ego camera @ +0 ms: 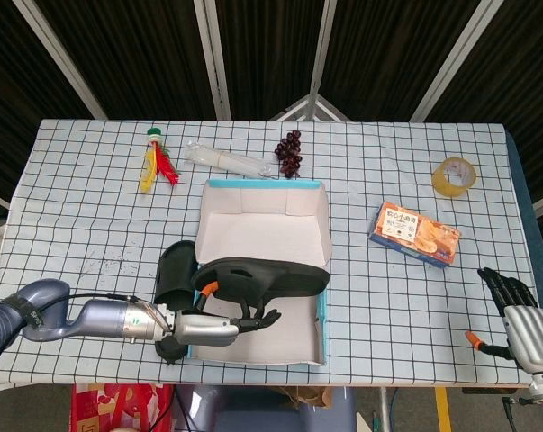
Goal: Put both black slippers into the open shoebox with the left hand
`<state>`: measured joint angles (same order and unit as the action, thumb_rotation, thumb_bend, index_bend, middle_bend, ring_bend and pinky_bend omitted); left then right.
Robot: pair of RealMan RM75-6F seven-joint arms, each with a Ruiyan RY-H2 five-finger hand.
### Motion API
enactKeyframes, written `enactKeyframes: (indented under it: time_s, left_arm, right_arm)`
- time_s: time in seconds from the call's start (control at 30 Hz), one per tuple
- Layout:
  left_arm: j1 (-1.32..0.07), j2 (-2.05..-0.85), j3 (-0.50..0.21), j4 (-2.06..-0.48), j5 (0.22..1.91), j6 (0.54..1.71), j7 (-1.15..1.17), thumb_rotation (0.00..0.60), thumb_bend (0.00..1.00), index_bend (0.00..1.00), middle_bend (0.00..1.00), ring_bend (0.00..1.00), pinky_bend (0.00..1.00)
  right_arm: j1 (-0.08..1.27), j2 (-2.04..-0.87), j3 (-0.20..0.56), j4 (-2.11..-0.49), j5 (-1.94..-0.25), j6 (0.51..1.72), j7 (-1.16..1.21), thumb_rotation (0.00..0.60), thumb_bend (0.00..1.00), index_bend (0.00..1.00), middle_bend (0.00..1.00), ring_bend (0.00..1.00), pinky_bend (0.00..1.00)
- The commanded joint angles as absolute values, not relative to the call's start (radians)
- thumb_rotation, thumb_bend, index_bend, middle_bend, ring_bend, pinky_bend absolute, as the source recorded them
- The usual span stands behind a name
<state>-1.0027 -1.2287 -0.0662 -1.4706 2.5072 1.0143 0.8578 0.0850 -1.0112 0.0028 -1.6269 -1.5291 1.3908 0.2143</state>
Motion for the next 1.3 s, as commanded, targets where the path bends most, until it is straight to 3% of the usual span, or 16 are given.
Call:
enactKeyframes:
  time_s: [0.03,0.83,1.3]
  left_arm:
    - [-1.014,-1.264,-0.055,-1.430,2.509,1.055,0.836,0.600,0.45,0.47,0.60,0.14,0.08]
    - [-1.039,-1.322,-0.025,-1.344,2.429,1.023,0.851,0.600,0.45,0.47,0.60,0.14,0.08]
    - [-1.052,-1.361,0.027,-1.305,2.424,1.045,0.825,0.600,0.45,0.48,0.60,0.14,0.08]
  right_arm:
    - [0.083,-1.010,0.004,-1.625,-1.526,1.393,0.220,0.600,0.22,0.01,0.07,0.10,0.07]
    - [0.090,-1.008,0.003,-1.629,-1.518,1.373,0.216,0.600,0.22,0.01,0.07,0.10,0.07]
    - [0.090,-1.005,0.002,-1.631,-1.518,1.371,0.219,0.600,0.22,0.01,0.07,0.10,0.07]
